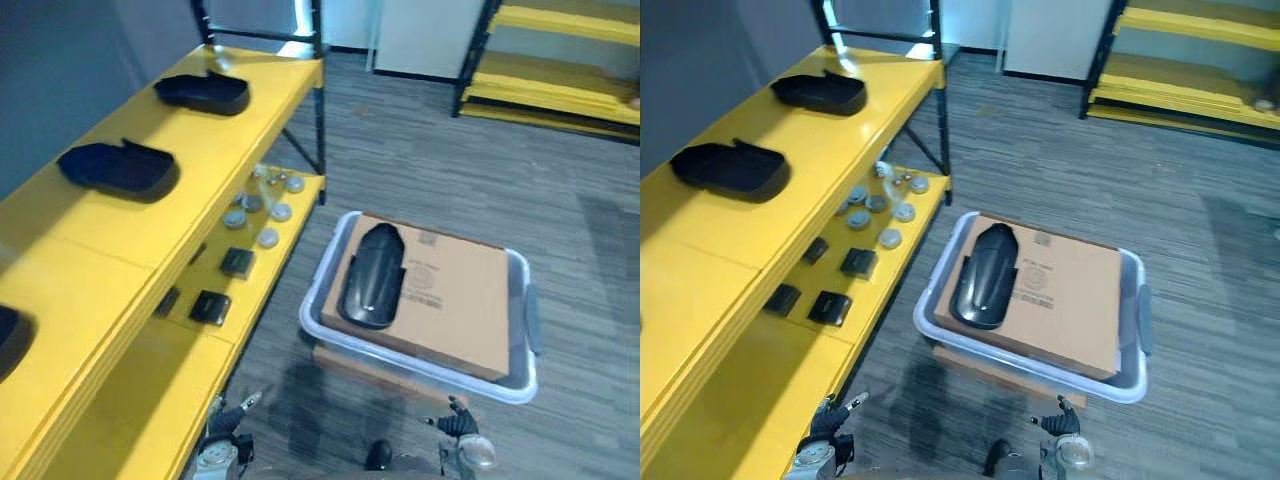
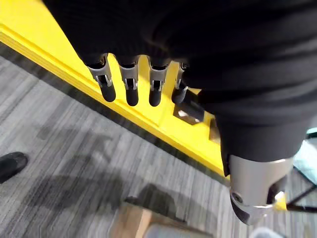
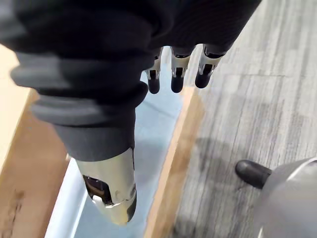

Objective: Walk over and take plastic housings, then place them on the shelf

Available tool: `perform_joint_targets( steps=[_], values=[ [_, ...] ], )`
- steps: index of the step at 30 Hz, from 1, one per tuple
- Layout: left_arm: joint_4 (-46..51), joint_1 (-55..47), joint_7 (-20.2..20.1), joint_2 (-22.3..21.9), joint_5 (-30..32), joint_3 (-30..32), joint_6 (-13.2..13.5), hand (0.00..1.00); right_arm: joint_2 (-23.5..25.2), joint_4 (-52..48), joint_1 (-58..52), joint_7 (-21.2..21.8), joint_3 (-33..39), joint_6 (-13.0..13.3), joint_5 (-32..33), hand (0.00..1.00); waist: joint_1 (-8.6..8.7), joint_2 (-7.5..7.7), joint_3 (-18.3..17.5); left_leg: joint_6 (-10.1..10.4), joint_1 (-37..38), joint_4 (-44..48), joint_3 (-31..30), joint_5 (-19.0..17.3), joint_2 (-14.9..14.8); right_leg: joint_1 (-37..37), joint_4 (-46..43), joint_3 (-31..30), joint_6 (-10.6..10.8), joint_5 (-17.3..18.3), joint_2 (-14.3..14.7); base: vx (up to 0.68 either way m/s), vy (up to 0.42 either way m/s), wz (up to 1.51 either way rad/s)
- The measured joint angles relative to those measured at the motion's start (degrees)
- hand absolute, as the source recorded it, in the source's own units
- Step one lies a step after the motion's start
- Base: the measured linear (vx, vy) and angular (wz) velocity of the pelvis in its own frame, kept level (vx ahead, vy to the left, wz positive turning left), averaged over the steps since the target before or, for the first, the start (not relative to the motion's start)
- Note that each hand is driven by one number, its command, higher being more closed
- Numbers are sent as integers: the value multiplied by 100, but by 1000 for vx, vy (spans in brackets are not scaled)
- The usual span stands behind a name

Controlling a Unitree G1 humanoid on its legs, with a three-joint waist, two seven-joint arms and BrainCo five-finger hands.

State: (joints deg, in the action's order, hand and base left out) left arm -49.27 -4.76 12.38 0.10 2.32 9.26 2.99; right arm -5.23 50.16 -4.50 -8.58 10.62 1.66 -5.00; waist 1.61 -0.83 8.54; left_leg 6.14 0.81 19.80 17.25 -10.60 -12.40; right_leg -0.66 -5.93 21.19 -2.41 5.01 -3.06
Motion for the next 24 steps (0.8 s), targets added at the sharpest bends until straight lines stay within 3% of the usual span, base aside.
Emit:
perform_joint_targets(
  steps=[2, 3, 5, 10, 18, 21, 24],
  values=[
    [15, -12, 5, 9, -17, -14, 0, 0, -24, 0, 15, -27, 27, 13, 37, 0, -56, -19, 22, 51, -164, -140, -856, -74, 389, 5, -41, -224, 24, -1, -15, 27, 53, -87],
    [33, -28, 12, 19, -60, -15, 2, 0, -53, 1, -17, -59, 30, 29, 41, 0, -84, -103, 33, 35, -252, -422, -1279, 52, 551, 28, -159, -368, 139, 15, 27, 39, 83, -74],
    [28, -51, 25, 73, -70, -19, 2, 0, -31, 13, -77, -109, 64, 27, 51, 0, -81, -207, 4, -209, -209, -557, -1165, 61, 555, -6, -222, -466, 248, 90, 39, 58, 102, -33],
    [32, -42, 33, 193, -90, -13, 3, 0, 95, 12, -100, -128, 333, 31, 228, 0, -79, -28, -91, -395, 17, -1262, -1130, 271, 861, -58, 119, -496, 456, -84, -154, 143, 108, 1],
    [30, -172, 45, 373, -204, 64, 3, 0, 143, -78, -103, -137, 822, 81, 567, 0, -90, 88, -164, -414, 384, -1512, -1087, 282, 1109, -529, 640, -559, 604, -309, -315, 134, 90, -1],
    [34, -277, 42, 357, -203, 239, 2, 0, 142, -562, -245, -187, 1239, 82, 672, 0, -80, 153, -201, -416, 470, -1514, -1067, 281, 1144, -598, 641, -597, 613, -346, -358, 77, 54, -6],
    [90, -446, 42, 355, -198, 346, 2, 0, 104, -1908, -387, -459, 1675, 60, 670, 0, -65, 191, -232, -416, 549, -1516, -1044, 281, 1151, -610, 640, -747, 602, -459, -369, 41, 43, -15]
  ],
)
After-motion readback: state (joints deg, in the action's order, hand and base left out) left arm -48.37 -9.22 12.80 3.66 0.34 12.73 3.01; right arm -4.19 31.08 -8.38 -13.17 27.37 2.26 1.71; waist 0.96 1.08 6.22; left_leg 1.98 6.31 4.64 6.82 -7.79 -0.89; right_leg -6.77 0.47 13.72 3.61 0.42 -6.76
